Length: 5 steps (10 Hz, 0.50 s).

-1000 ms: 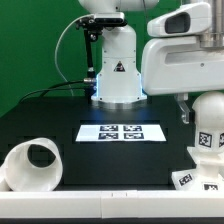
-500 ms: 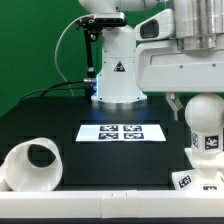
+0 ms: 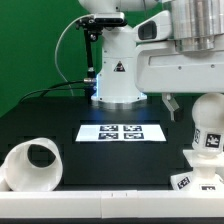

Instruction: Assemble lamp

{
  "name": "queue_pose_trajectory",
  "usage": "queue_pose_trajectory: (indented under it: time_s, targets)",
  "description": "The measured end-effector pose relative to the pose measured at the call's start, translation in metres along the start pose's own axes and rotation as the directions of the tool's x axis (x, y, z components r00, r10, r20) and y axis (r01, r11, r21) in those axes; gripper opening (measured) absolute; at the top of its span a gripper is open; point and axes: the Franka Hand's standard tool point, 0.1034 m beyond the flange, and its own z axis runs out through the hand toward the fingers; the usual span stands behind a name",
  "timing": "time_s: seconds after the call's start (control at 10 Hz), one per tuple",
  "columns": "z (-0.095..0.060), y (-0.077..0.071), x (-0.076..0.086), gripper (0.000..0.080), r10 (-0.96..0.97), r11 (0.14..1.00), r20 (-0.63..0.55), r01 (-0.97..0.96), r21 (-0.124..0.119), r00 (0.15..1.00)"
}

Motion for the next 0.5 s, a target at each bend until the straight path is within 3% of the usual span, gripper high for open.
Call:
queue_pose_trajectory:
  time_s: [0.5]
  targets:
    - [-0.0002,-0.0011,0.0013,0.0699,-0.388,0.921,0.004,0.388,-0.009,0.922]
